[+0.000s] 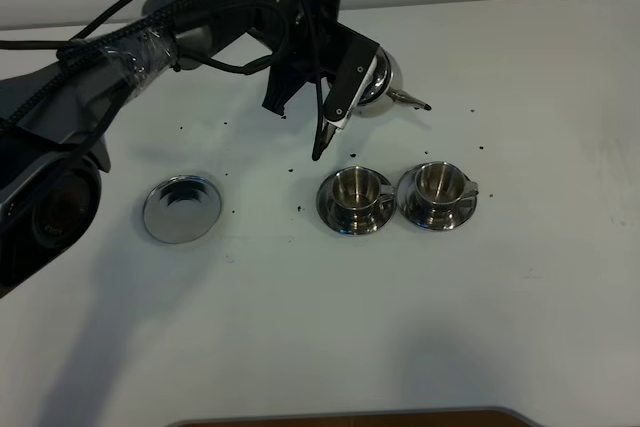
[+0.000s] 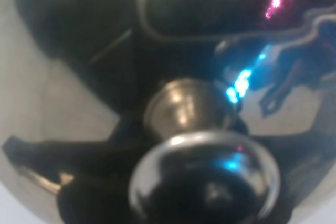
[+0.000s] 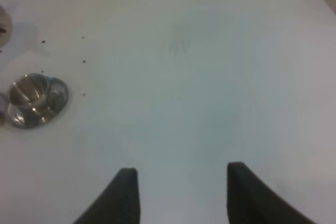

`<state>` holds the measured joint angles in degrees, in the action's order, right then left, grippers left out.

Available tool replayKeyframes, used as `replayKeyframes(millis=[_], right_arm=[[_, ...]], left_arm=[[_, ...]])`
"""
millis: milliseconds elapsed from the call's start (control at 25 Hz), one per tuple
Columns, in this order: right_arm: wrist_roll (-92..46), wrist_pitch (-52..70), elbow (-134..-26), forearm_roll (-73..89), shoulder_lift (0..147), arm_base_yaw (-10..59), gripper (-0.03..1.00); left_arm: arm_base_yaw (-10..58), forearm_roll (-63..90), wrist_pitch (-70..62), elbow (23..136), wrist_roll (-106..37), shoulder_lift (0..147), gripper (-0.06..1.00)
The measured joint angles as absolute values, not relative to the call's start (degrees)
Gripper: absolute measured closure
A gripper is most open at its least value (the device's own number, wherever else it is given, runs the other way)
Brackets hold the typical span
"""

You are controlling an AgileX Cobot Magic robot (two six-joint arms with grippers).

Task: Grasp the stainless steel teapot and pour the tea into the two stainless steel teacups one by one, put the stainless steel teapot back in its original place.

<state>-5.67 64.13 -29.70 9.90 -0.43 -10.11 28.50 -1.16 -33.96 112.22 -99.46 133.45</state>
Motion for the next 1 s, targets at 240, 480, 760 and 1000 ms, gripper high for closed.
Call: replayKeyframes(millis=[240,480,760,1000], right_arm=[[-5.7,64.1,-29.7,9.9,-0.4,-10.1,0.57],[-5.7,64.1,-29.7,9.9,-0.4,-10.1,0.57],[-5.7,64.1,-29.7,9.9,-0.4,-10.1,0.57],[-5.7,64.1,-29.7,9.9,-0.4,-10.1,0.57]], left_arm=[[29.5,-1.1,-33.3,112.2,-105.4,133.6,0.7],[30.3,-1.0,-32.6,112.2,-109.8,133.6,0.7],[31.8,-1.1,-32.4,112.3,-113.7,133.6,0.7],[32.7,-2.6,-31.7,112.3,-117.1,133.6,0.7]])
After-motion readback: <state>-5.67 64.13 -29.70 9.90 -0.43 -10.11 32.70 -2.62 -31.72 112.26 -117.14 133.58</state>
